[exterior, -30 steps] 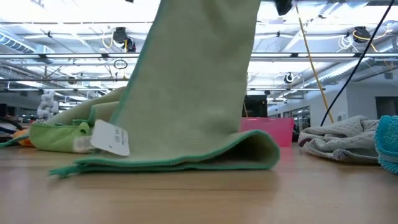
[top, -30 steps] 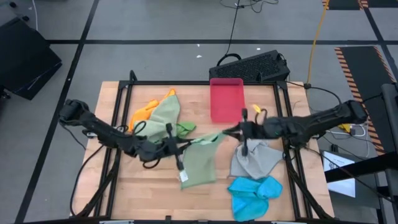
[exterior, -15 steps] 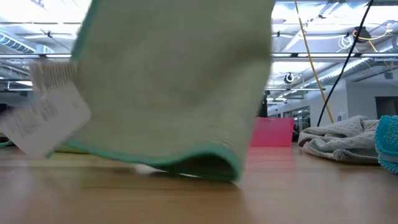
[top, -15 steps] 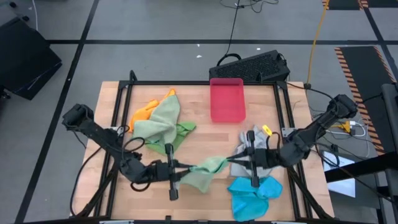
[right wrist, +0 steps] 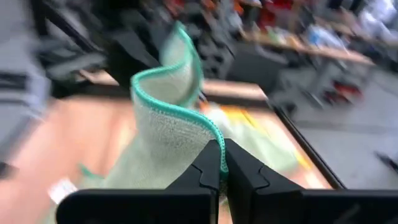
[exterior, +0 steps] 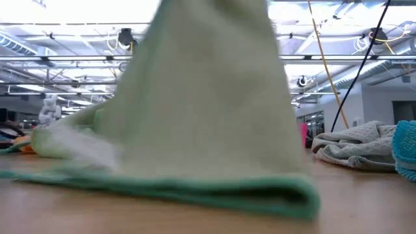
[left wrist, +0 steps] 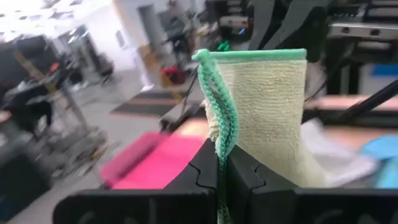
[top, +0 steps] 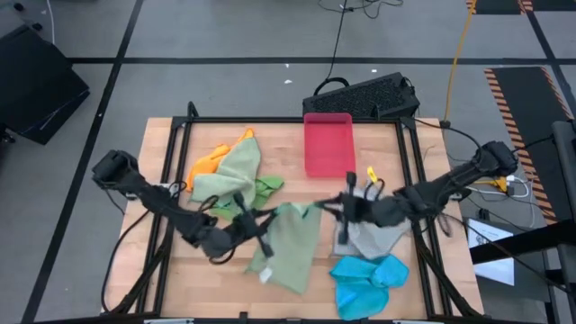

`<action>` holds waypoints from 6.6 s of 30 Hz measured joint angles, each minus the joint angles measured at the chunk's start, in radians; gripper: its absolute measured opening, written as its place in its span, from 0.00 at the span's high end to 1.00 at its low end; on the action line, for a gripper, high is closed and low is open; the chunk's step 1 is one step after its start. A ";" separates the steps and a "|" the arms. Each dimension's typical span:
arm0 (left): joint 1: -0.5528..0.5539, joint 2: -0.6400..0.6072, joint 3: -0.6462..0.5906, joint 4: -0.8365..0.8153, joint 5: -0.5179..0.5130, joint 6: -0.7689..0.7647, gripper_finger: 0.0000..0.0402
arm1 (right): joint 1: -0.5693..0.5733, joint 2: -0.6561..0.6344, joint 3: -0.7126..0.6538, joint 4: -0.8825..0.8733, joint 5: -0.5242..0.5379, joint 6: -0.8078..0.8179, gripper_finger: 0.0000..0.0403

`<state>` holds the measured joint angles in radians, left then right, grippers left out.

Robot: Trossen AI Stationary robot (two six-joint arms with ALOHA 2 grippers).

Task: Fold microfiber towels
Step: Fold the right light green microfiber cloth

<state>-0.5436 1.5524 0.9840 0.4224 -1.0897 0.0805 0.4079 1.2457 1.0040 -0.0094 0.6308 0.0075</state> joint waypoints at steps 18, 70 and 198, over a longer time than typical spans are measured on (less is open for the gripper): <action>0.405 0.000 -0.259 -0.002 0.450 -0.269 0.95 | -0.416 0.074 -0.364 0.501 -0.449 0.081 0.99; 0.481 0.000 -0.260 0.020 0.880 -0.090 0.98 | -0.460 0.249 -0.366 0.588 -0.558 0.137 0.99; 0.521 -0.286 -0.489 -0.184 0.800 0.022 0.98 | -0.325 0.171 -0.365 0.554 -0.314 0.199 0.75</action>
<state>-0.0223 1.2663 0.4946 0.2389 -0.2898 0.1028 0.0831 1.4165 0.6392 0.5442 0.3168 0.2063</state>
